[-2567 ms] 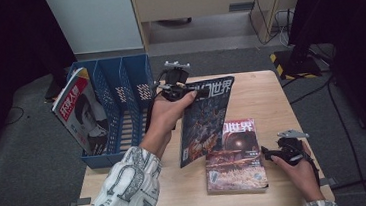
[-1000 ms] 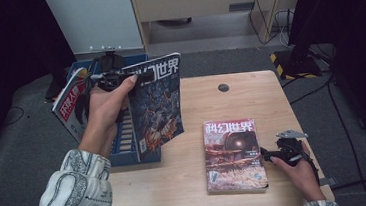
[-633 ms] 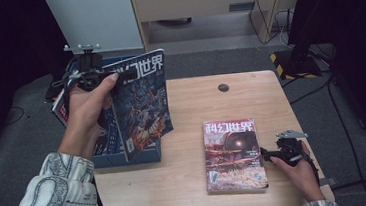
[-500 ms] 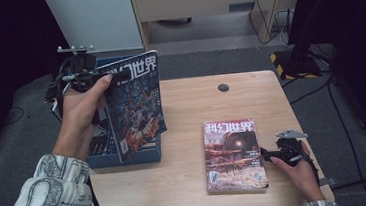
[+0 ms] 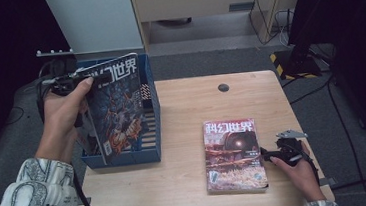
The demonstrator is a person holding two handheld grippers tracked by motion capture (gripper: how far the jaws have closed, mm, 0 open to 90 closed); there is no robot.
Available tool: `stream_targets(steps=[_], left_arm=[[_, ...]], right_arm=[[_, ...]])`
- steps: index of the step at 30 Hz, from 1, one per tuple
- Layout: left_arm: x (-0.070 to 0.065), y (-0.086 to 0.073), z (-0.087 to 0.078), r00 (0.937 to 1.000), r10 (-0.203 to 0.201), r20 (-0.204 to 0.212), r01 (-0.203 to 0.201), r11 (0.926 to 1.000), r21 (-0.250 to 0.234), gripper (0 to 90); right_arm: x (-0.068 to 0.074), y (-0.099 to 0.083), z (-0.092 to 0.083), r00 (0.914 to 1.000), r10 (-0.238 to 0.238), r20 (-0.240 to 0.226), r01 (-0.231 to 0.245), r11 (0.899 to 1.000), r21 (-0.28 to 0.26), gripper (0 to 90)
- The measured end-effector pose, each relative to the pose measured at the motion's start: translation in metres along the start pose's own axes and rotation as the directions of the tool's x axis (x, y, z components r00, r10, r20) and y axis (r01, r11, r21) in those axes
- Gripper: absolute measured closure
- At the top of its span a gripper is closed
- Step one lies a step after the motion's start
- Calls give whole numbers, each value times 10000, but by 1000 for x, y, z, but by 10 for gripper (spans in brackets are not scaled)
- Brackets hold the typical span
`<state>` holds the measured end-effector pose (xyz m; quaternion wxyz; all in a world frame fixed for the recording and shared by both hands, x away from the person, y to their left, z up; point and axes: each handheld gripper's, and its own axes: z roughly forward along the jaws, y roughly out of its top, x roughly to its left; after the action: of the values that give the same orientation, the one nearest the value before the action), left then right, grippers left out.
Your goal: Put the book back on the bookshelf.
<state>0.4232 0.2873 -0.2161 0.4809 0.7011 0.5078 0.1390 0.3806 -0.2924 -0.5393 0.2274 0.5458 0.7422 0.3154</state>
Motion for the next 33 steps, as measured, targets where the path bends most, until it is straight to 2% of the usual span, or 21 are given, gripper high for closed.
stream_targets(steps=[8,17,29,33], left_arm=[[11,-4,-7,9991,-12,-429,15,10000,71,822],[19,-4,-14,9982,-183,-573,181,9998,-46,823],[35,-2,-30,9937,-525,-995,490,9981,-375,822],[41,-1,-30,9906,-628,-1212,583,9975,-405,822]], right_arm=[[0,0,0,10000,-2,-28,2,10000,38,48],[0,0,0,10000,-1,-18,1,10000,15,49],[0,0,0,10000,0,-12,0,10000,3,48],[0,0,0,10000,2,-13,-2,10000,4,48]])
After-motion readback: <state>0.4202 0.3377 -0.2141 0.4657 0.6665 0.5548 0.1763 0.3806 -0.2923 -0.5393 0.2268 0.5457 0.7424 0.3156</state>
